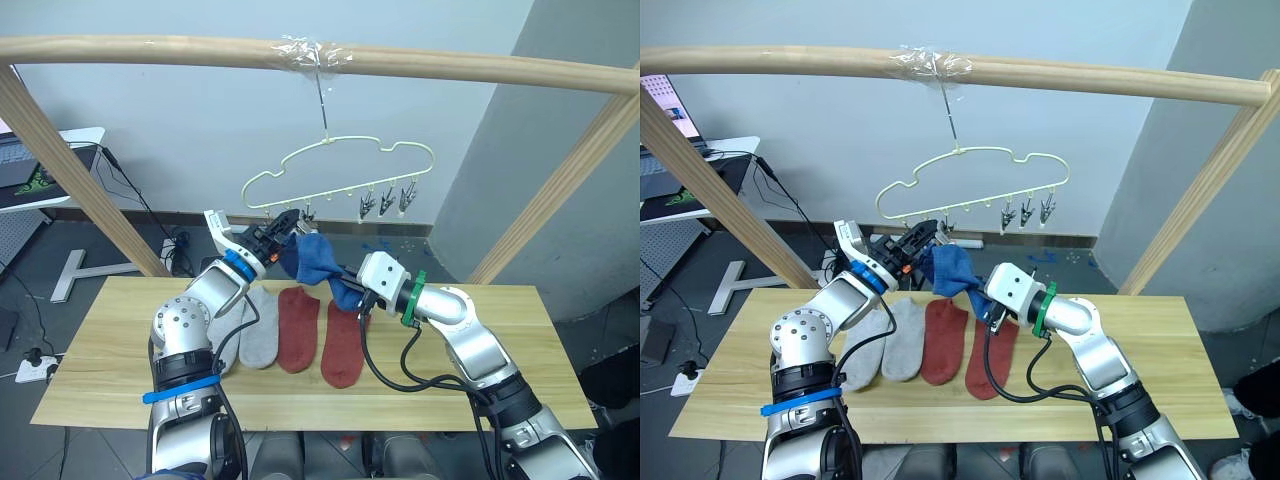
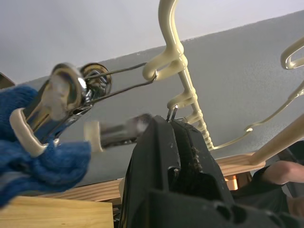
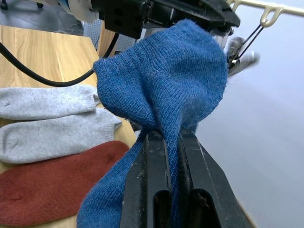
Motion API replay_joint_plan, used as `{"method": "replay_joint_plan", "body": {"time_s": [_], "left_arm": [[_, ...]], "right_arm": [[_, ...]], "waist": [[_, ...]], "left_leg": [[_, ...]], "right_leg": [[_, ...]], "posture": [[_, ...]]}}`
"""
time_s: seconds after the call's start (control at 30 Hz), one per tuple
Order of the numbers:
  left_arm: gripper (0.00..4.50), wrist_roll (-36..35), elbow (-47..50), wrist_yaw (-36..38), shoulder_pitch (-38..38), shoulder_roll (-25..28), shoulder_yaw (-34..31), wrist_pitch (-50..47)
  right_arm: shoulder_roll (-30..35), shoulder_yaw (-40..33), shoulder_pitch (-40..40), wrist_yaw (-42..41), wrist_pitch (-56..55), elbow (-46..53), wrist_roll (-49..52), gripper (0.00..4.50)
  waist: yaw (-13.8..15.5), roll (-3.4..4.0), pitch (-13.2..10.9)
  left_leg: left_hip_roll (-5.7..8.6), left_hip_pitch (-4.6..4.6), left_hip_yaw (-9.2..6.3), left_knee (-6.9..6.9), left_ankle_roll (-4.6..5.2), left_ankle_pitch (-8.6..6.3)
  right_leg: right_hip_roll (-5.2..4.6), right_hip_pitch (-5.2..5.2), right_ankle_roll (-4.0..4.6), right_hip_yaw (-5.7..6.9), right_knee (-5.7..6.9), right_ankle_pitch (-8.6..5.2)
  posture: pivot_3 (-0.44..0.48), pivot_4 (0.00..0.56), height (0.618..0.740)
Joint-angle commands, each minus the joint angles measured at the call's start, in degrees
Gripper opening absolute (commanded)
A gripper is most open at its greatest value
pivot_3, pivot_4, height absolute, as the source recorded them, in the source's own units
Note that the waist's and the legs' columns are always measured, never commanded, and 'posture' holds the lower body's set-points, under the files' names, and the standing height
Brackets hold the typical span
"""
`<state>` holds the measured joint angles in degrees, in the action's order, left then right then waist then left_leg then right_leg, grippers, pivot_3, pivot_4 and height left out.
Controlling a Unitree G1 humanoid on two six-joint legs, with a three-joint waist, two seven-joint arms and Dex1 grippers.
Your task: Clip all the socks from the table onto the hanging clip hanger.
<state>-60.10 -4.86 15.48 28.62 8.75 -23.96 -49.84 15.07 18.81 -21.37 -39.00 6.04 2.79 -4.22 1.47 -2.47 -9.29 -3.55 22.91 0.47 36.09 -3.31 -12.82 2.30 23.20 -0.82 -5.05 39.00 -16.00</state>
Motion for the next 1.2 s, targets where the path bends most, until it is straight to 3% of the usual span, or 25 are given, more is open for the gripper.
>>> {"method": "replay_joint_plan", "body": {"time_s": [0.03, 0.97, 1.2], "left_arm": [[0.00, -1.0, 1.8, 0.0, 0.3, 0.2, 0.2, 0.0], [0.00, -1.4, 3.6, 2.4, -0.4, 0.4, 0.9, -0.1], [2.14, -3.5, 4.7, 2.2, -2.1, 1.3, -0.5, -1.3]], "right_arm": [[-0.4, -0.6, -0.1, -0.9, 1.0, 1.5, 2.4, 0.01], [-2.9, -0.9, -1.7, 1.2, 1.7, 0.8, 3.8, 0.01], [-3.9, 0.1, -1.9, 1.8, 1.5, -0.4, 3.1, 0.00]], "waist": [[0.0, 0.00, 0.0], [0.0, -0.02, 0.0], [-0.2, -0.02, 0.0]], "left_leg": [[0.00, 0.00, 0.00, 0.00, 0.00, 0.00], [0.00, 0.03, -0.02, -0.01, 0.00, 0.00], [0.00, 0.04, 0.00, -0.01, -0.01, 0.00]], "right_leg": [[0.00, 0.00, 0.00, 0.00, 0.00, 0.00], [0.00, 0.02, -0.02, -0.01, -0.03, -0.01], [0.00, 0.04, -0.01, -0.03, -0.04, -0.01]], "posture": [[0.167, 0.151, 0.740], [0.138, 0.149, 0.740], [0.109, 0.136, 0.740]]}}
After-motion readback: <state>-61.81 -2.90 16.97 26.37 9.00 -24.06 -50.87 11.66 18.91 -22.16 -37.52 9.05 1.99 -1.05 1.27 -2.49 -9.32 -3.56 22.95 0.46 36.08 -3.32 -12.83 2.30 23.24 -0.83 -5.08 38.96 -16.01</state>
